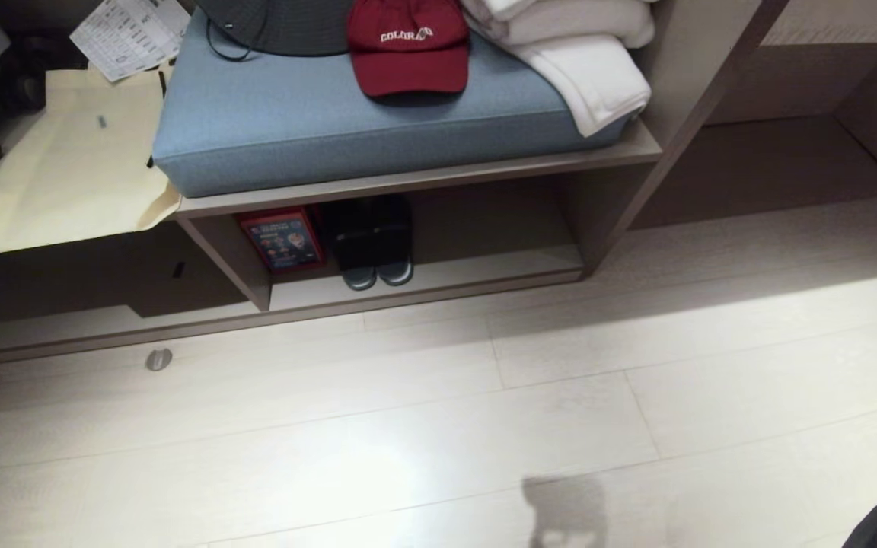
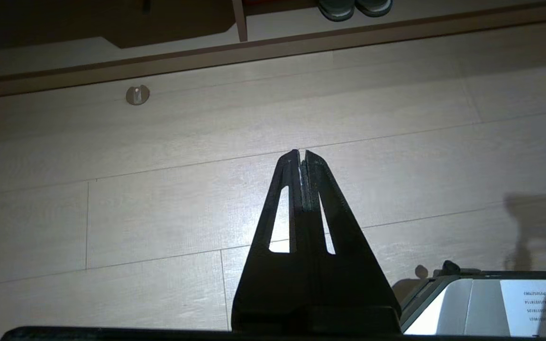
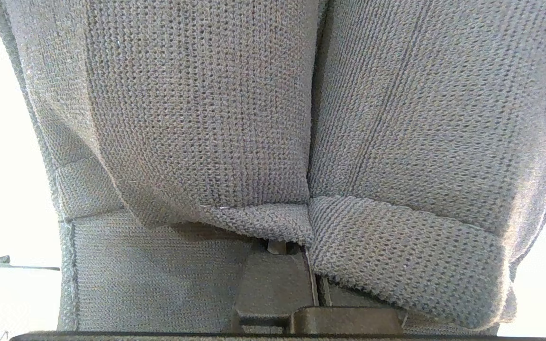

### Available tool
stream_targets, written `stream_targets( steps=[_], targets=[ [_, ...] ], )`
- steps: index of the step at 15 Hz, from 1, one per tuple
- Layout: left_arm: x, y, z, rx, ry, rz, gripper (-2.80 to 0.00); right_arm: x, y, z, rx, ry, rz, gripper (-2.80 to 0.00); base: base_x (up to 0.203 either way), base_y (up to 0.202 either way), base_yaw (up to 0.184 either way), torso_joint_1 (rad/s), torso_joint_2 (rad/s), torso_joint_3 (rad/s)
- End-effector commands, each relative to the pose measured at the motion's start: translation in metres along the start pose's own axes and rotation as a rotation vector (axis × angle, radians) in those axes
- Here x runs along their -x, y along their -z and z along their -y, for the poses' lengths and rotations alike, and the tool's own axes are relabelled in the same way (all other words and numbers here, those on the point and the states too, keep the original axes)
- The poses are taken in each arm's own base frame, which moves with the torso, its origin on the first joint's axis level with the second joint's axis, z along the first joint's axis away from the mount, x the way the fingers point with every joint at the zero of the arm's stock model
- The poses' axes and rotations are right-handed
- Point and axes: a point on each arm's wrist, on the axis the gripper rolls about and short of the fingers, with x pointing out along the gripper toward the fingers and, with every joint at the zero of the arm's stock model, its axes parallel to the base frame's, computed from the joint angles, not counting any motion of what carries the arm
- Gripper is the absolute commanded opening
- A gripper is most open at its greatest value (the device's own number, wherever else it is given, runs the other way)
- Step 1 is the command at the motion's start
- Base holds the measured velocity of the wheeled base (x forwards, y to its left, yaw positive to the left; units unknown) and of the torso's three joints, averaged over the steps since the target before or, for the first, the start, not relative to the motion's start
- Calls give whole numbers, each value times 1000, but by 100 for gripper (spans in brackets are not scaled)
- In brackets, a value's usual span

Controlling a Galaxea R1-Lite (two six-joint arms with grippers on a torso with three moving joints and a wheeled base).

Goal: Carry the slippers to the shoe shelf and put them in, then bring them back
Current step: Place the slippers into the shoe cabinet

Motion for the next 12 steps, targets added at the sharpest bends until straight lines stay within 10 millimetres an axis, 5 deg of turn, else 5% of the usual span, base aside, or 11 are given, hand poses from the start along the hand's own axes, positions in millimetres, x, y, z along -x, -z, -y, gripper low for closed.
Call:
stream_targets(
  steps=[1,12],
  targets=[
    [0,0,0,0,0,-3,-280,0,1,0,1,0,2,-280,0,0,0,1,4,-201],
    [0,0,0,0,0,-3,-280,0,1,0,1,0,2,-280,0,0,0,4,3,-198]
  ],
)
